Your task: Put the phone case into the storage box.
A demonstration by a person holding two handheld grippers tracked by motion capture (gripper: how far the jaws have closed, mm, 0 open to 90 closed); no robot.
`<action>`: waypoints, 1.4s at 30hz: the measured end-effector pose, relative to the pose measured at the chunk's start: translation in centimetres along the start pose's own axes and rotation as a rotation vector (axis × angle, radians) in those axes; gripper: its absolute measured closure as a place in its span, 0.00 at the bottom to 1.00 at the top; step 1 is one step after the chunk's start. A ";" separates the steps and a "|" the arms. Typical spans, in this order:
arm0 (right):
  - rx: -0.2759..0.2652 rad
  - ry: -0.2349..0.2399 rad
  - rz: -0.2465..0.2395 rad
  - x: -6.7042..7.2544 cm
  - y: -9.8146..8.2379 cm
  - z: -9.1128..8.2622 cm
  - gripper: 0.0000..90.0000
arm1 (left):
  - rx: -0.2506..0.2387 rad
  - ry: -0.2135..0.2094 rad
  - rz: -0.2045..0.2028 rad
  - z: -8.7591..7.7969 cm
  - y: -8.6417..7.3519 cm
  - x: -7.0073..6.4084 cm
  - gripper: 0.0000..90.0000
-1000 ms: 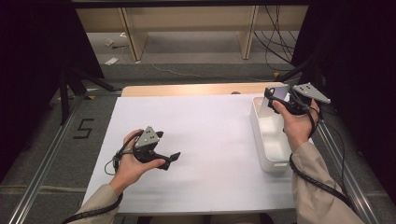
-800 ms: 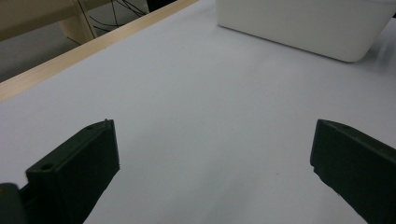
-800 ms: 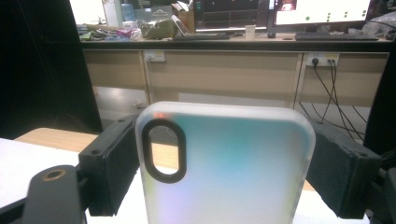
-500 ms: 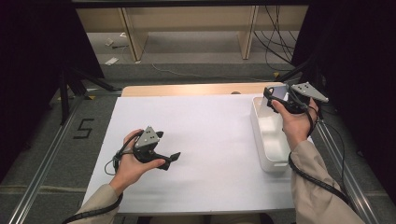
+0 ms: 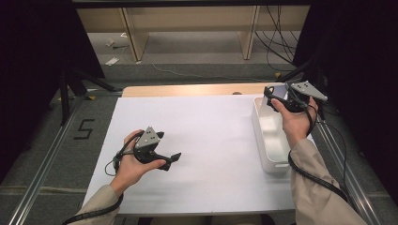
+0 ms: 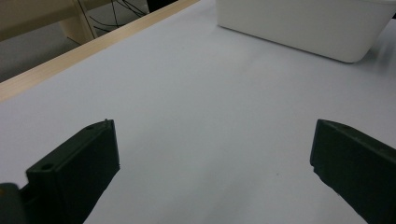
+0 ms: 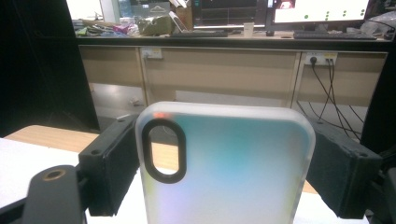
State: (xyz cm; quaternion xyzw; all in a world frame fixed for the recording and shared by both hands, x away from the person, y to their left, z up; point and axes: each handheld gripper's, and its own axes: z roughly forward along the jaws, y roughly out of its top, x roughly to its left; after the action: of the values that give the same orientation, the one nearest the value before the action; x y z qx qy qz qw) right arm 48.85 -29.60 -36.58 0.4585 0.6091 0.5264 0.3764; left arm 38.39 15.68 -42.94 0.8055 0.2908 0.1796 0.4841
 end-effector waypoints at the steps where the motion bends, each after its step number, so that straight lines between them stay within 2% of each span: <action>1: -0.001 -0.001 -0.001 0.0 0.0 0.0 0.21 | 0.000 0.000 -0.001 0.0 0.0 0.0 0.01; 42: 0.027 -0.021 0.003 -0.3 0.0 2.0 0.21 | -0.001 -0.002 0.002 0.0 0.0 0.0 0.01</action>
State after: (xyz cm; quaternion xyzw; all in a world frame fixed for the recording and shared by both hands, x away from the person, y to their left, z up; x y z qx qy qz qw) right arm 50.79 -29.28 -36.91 0.4700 0.6112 0.5140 0.3760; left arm 38.39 15.71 -42.89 0.8057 0.2895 0.1792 0.4847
